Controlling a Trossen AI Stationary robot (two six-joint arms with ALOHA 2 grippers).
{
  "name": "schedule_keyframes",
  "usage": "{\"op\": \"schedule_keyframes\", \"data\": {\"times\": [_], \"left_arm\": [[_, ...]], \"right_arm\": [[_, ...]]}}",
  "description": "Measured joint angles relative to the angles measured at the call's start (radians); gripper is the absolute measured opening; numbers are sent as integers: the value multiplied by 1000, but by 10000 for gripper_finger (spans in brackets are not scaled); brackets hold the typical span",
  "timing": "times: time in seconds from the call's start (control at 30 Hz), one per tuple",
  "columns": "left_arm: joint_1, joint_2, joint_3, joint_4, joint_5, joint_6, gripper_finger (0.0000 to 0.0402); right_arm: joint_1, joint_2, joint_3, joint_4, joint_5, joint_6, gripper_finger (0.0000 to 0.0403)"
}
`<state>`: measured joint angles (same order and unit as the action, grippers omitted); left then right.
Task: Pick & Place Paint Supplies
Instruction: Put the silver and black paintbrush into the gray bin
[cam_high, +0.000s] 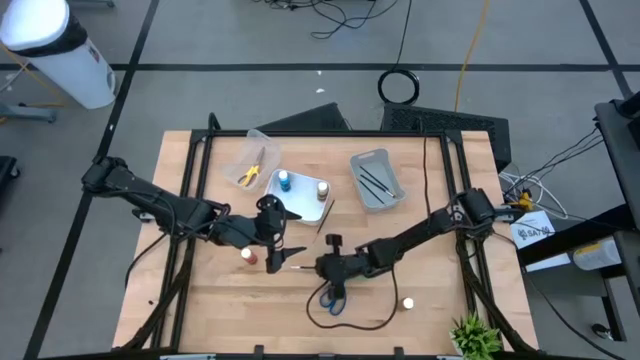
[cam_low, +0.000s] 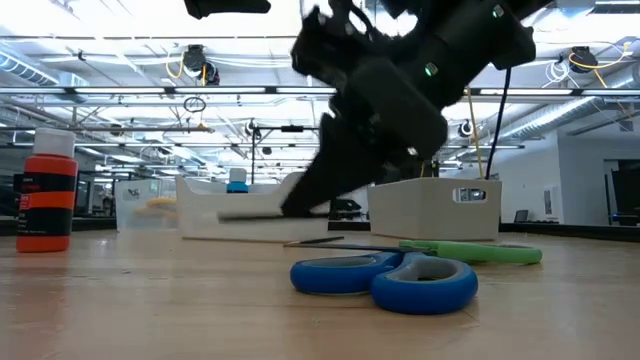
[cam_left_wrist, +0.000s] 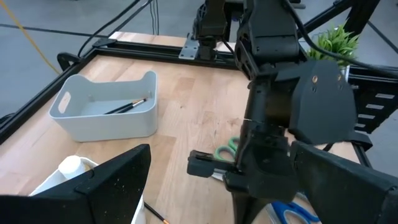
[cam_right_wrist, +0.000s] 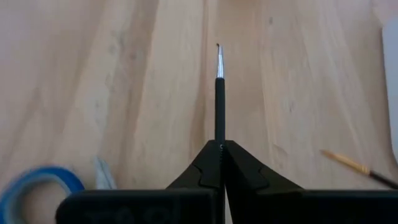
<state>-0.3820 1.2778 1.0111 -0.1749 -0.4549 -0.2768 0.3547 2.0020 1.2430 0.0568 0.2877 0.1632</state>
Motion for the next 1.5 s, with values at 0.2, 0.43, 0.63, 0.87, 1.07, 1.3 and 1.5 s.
{"op": "schedule_keyframes", "data": {"times": [0.2,0.43,0.63,0.87,1.07,1.3,1.5], "left_arm": [[-13,0,0,4,0,-10,397],[-13,0,0,8,0,-8,397],[-13,18,0,-35,9,-76,397],[-13,129,-58,-52,12,-230,397],[-7,257,-74,-78,55,-334,397],[-1,423,-74,-6,244,-261,347],[40,489,-73,14,282,-212,207]], "right_arm": [[-1,-52,1,-74,30,24,4],[1,-154,-75,-73,27,63,2],[-17,-158,-208,106,21,86,1],[-35,-164,-268,188,17,86,1],[-35,-167,-269,223,17,83,0],[-35,-167,-270,240,17,78,0],[-35,-167,-270,260,17,75,0]]}}
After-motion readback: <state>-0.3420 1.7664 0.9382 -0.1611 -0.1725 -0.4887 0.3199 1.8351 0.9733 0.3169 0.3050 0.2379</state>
